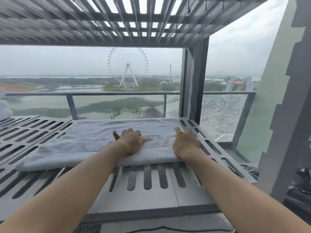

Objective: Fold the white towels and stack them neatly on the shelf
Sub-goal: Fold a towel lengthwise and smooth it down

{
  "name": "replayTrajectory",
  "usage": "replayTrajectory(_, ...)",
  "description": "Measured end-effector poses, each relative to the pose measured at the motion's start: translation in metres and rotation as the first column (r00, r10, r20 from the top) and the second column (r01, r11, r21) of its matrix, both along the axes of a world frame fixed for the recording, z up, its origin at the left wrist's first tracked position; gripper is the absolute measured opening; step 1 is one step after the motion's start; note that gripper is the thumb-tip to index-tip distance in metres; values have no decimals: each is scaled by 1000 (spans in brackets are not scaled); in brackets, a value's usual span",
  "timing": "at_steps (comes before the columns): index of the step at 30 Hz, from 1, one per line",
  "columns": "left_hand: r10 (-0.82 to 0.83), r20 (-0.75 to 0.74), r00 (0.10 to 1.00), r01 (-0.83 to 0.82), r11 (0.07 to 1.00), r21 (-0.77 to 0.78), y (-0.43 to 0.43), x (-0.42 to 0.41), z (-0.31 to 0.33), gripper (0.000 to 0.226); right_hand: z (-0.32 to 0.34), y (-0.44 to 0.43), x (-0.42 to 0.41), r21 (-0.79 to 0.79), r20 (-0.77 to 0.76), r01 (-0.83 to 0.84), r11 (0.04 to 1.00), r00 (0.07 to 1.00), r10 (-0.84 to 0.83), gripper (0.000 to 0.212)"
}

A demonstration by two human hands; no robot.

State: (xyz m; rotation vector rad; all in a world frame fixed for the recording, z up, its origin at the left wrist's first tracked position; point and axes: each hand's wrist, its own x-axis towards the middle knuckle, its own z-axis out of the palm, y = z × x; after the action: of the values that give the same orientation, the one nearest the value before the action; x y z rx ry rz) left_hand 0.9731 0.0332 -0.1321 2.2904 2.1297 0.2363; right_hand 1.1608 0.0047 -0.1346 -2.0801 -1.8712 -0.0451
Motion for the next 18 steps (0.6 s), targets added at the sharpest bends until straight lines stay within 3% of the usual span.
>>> replayTrajectory(4, -36, 51, 998, 30, 992, 120, 4, 1, -2, 35, 4, -4, 8, 121, -23, -4, 993, 1000, 7, 57)
replayTrajectory(6, -27, 71, 997, 21, 996, 88, 5, 1, -5, 34, 5, -5, 10, 94, 8, 10, 995, 1000, -11, 58)
replayTrajectory(8, -32, 90, 995, 30, 999, 28, 5, 2, -8, 35, 7, -6, 8, 18, 110, 57, 998, 992, -59, 48)
replayTrajectory(10, -55, 120, 991, 42, 993, 107, 3, 2, -10, 35, 9, -5, 5, 24, 270, 59, 998, 961, -63, 38)
replayTrajectory(12, -89, 126, 988, 55, 966, 253, 1, 2, -9, 31, 10, 3, -3, 79, 317, -95, 992, 946, 65, 35)
replayTrajectory(14, -164, 157, 974, 117, 956, 269, -1, 1, -9, 29, 7, 12, -18, 55, 166, -353, 934, 926, 340, 37)
replayTrajectory(16, -260, 201, 945, 236, 963, 133, -4, -6, -10, 34, 2, 22, -35, -54, -29, -562, 826, 827, 561, 41)
replayTrajectory(18, -288, 161, 944, 294, 956, -16, -7, -23, -12, 43, -5, 33, -41, -197, -43, -616, 763, 783, 621, 48)
